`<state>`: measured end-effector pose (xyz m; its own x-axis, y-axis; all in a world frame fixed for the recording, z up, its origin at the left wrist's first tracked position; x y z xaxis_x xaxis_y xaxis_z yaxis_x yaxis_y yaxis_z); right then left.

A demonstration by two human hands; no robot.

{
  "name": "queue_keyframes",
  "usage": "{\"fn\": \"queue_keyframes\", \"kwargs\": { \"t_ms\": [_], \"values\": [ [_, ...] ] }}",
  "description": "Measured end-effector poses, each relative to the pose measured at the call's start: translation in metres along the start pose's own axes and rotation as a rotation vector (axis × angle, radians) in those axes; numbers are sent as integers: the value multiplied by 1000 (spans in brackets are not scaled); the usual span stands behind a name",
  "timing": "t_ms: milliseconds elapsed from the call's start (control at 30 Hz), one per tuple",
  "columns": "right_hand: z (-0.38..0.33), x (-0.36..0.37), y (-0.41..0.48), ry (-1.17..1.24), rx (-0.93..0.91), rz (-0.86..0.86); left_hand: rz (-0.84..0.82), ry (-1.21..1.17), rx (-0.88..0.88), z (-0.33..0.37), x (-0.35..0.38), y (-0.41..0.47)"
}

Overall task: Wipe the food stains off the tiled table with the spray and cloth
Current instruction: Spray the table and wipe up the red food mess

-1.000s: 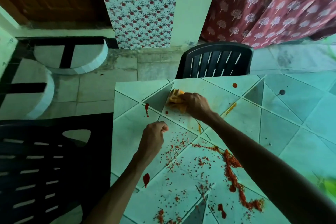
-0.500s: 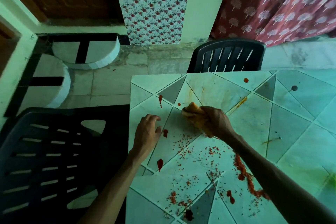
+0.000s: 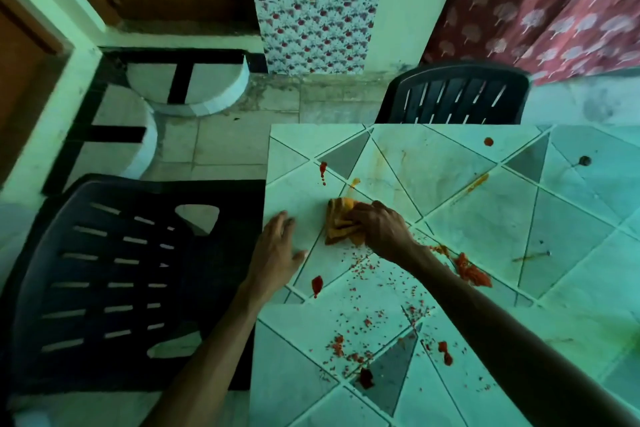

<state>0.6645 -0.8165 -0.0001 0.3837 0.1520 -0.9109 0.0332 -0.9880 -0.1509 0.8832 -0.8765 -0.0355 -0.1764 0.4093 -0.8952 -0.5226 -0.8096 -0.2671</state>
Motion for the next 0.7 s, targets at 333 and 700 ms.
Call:
{"fn": "queue_keyframes", "kwargs": {
  "t_ms": [333,700],
  "values": [
    [22,-18,-58,101,76,-77,150,-263,-33,20,21,-16],
    [-3,-7,15,61,58,133,359,-498,-141,3,4,-13]
  ]
}}
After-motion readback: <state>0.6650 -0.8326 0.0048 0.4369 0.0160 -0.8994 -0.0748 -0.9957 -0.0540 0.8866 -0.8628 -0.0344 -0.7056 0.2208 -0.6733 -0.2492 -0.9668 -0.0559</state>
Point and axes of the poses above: each hand's wrist, its own y-axis towards the middle knuckle, its own x-axis out of the palm, z = x × y, the point moved 3 cm from there along y, towards the middle knuckle, and after that the axes turned 3 degrees about -x, right-handed, at the moved point
